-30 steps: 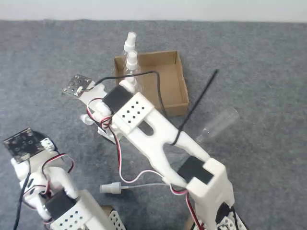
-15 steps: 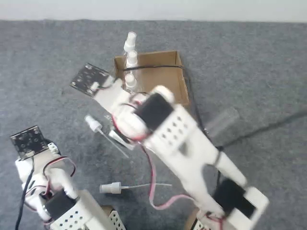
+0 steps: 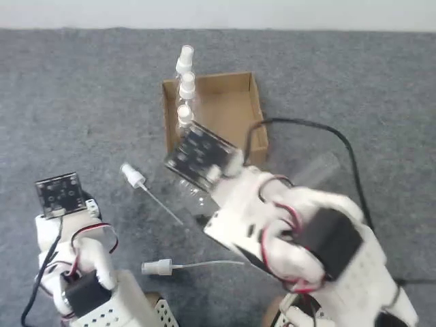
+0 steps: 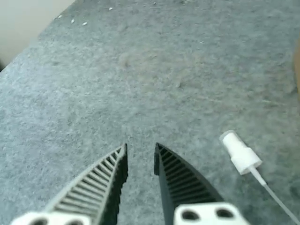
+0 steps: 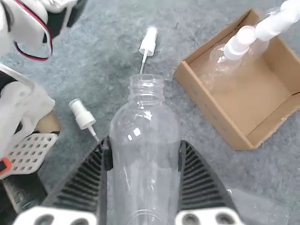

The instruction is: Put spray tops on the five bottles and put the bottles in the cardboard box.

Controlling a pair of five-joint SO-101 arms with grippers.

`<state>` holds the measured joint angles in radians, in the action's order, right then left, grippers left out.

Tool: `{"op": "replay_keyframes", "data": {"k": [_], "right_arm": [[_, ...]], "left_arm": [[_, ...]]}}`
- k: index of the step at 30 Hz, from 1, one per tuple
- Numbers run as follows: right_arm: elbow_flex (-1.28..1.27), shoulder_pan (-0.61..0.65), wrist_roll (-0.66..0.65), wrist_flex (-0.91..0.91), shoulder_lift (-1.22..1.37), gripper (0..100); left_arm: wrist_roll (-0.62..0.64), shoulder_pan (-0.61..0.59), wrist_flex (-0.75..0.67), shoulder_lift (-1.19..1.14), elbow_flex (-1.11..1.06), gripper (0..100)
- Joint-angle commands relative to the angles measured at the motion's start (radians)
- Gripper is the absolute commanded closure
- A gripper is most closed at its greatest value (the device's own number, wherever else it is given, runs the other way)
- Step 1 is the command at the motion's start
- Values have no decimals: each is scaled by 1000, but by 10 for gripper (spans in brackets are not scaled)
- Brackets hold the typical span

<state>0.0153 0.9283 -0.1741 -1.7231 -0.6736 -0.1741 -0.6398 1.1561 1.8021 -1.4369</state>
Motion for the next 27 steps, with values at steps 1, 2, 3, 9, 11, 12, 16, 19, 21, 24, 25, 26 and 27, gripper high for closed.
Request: {"op": "replay_keyframes", "data": {"k": [1, 2, 3, 9, 11, 12, 16, 19, 21, 24, 25, 26, 27], "right_arm": [[-149, -91, 3, 127, -173, 991], [-195, -114, 3, 162, -196, 991], [-241, -139, 3, 197, -216, 991], [-485, -226, 12, 377, -317, 991], [-546, -240, 14, 423, -357, 991], [-575, -248, 14, 446, -378, 991], [-686, -291, 61, 524, -464, 991], [-763, -321, 68, 573, -524, 991], [-807, -349, 68, 610, -561, 991], [-864, -392, 68, 659, -605, 991], [-878, -398, 68, 671, -613, 991], [-890, -401, 68, 679, -621, 991], [-902, -401, 68, 685, -625, 991]], "left_arm": [[-32, 26, 32, 8, 84, 909], [-34, 28, 46, 8, 104, 908], [-43, 28, 54, 8, 120, 908], [-86, 37, 74, -12, 171, 888], [-87, 60, 77, -72, 185, 888], [-87, 69, 74, -115, 196, 889], [-80, 103, 77, -334, 295, 888], [-29, 140, 78, -506, 371, 887], [-2, 173, 78, -614, 406, 885], [84, 221, 71, -756, 444, 845], [126, 235, 71, -802, 460, 834], [163, 250, 71, -845, 475, 828], [193, 262, 71, -885, 493, 825]]}}
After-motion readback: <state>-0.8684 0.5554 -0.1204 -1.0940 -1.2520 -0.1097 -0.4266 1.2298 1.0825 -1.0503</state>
